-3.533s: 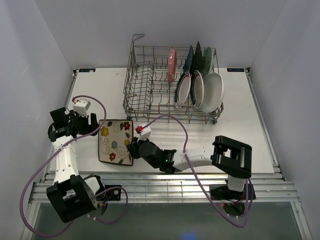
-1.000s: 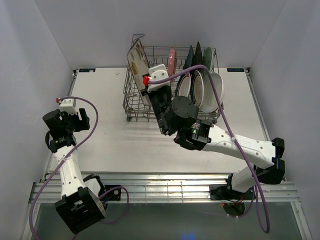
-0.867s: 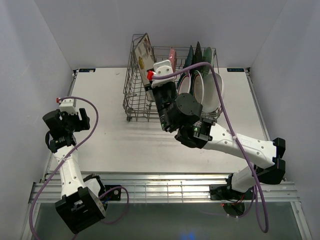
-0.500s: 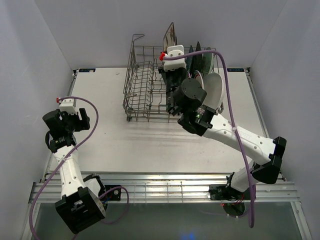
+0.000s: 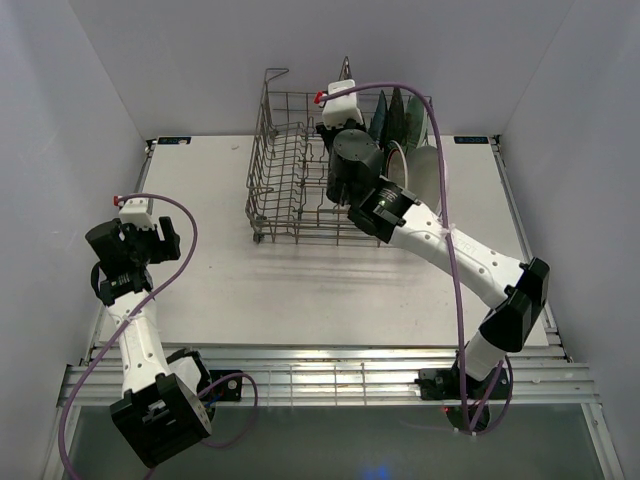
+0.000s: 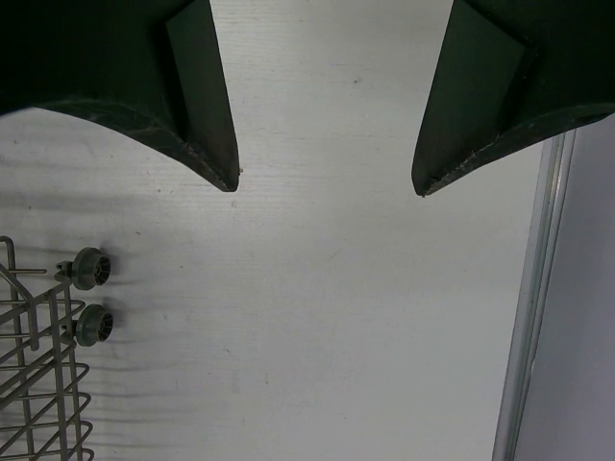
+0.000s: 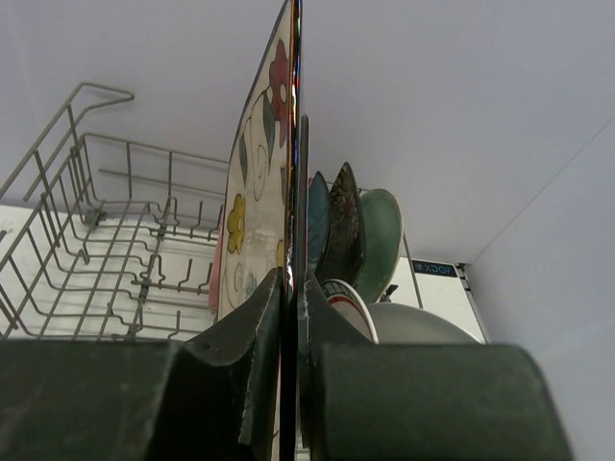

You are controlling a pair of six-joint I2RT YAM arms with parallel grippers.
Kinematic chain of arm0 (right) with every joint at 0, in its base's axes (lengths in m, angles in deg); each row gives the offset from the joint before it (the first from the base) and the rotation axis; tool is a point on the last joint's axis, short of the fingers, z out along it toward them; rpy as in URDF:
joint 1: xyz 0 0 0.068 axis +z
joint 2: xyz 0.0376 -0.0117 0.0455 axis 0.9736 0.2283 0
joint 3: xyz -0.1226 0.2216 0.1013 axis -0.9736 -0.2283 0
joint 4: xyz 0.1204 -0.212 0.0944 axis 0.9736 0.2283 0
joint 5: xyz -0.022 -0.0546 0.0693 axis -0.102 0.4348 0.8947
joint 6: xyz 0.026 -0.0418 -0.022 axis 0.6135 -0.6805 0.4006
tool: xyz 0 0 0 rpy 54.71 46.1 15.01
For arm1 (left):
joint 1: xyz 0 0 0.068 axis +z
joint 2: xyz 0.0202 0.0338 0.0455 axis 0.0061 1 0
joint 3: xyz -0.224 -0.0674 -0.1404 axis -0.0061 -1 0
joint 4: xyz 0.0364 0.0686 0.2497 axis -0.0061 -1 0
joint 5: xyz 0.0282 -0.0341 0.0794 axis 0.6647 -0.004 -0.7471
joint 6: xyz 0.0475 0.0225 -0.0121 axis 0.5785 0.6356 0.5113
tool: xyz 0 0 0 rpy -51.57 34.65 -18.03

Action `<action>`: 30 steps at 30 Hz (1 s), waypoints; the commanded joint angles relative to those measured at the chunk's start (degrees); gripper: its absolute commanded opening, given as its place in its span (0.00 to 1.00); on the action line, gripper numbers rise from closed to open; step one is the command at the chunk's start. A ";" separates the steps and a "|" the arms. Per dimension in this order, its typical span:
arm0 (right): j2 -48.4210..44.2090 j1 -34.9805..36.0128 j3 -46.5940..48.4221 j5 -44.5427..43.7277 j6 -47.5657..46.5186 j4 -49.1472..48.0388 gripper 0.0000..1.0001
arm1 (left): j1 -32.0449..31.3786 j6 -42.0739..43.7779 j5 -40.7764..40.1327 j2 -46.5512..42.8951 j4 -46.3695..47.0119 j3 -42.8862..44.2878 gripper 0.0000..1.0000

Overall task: Load the plates into the dish rack
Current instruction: Insert the plate into the dish rack.

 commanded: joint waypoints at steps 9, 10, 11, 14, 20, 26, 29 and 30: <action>2.06 -2.88 7.82 6.98 8.87 -1.30 0.08 | 0.29 0.50 1.44 -0.44 1.15 -0.61 0.83; 2.85 -3.23 8.09 7.16 9.31 -0.86 0.08 | 0.29 0.50 1.44 -0.35 1.15 -0.61 0.83; 3.29 -3.32 8.61 7.25 9.84 -0.50 0.08 | 0.20 0.41 1.53 -0.44 1.15 -0.61 0.83; 5.22 -3.67 10.19 7.42 10.63 1.08 0.08 | 0.29 0.50 1.53 -0.44 1.15 -0.61 0.83; 10.06 -4.81 15.29 7.42 14.06 8.10 0.08 | 0.20 0.76 1.62 -0.44 1.15 -0.79 0.83; 12.52 -5.60 16.26 5.32 16.17 9.43 0.08 | 0.29 0.76 1.53 -0.44 1.32 -0.96 0.83; 13.40 -6.04 16.97 4.87 17.83 12.94 0.08 | 0.29 0.76 1.44 -0.52 1.32 -0.96 0.83; 13.58 -6.22 16.88 4.96 18.19 13.64 0.08 | 0.29 0.76 1.35 -0.44 1.32 -0.96 0.83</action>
